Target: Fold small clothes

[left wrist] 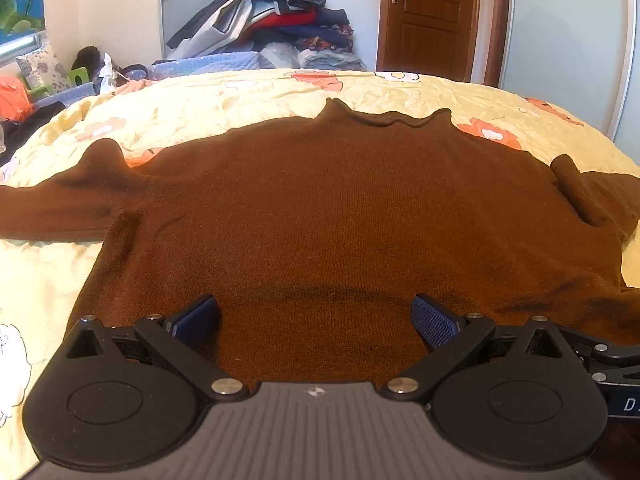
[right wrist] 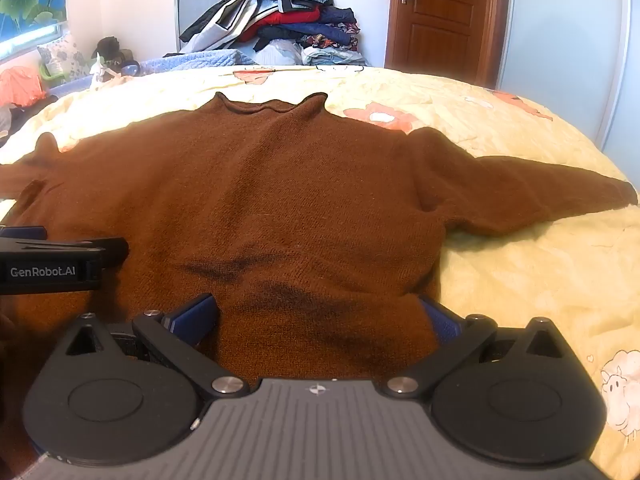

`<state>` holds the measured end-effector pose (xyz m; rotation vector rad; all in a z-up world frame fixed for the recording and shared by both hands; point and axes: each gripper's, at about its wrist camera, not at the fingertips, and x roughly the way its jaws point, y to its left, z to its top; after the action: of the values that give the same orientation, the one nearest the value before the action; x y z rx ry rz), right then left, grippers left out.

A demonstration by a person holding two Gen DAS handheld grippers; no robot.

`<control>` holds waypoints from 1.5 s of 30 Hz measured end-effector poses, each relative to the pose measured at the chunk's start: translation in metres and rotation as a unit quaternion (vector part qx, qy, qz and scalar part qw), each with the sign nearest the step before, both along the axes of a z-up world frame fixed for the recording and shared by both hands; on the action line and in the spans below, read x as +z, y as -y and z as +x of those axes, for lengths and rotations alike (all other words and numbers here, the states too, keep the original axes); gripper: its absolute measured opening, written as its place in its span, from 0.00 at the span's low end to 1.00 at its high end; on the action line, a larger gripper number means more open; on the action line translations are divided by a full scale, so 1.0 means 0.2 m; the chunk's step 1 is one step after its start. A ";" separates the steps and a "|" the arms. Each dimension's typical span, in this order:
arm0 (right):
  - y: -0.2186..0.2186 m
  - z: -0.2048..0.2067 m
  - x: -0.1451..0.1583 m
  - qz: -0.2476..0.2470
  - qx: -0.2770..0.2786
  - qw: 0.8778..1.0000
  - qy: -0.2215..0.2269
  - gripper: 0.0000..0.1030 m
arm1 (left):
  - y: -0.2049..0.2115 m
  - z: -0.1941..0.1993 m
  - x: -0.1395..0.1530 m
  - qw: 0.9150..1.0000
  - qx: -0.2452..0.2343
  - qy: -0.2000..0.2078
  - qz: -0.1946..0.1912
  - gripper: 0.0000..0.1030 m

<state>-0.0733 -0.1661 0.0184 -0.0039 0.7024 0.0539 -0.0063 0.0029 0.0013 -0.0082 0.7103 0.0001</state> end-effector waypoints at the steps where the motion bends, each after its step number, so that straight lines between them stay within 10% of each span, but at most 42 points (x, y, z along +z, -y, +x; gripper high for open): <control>1: 0.00 0.00 0.00 0.000 0.000 1.000 0.000 1.00 | 0.00 0.00 0.00 1.000 0.001 0.000 0.001 1.00; 20: 0.01 0.09 -0.01 0.029 0.027 0.999 -0.014 1.00 | 0.00 0.00 0.00 1.000 0.001 0.000 0.002 1.00; 25: 0.47 0.08 0.24 0.084 -0.057 0.993 0.066 1.00 | 0.00 0.00 0.00 1.000 0.001 0.000 0.002 1.00; 31: 1.05 0.20 0.28 0.059 -0.195 0.979 0.007 1.00 | 0.00 0.00 0.00 1.000 0.001 0.000 0.002 1.00; 37: 1.19 0.24 0.17 -0.020 -0.185 0.982 -0.015 1.00 | 0.00 0.00 0.00 1.000 0.001 0.000 0.003 1.00; 45: 1.49 0.48 0.16 0.104 -0.197 0.975 0.025 1.00 | 0.00 0.00 0.00 1.000 0.001 0.000 0.002 1.00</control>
<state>0.0219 -0.4650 0.0513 0.3344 0.6330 -0.2524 -0.0062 0.0025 0.0006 -0.0046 0.7094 0.0035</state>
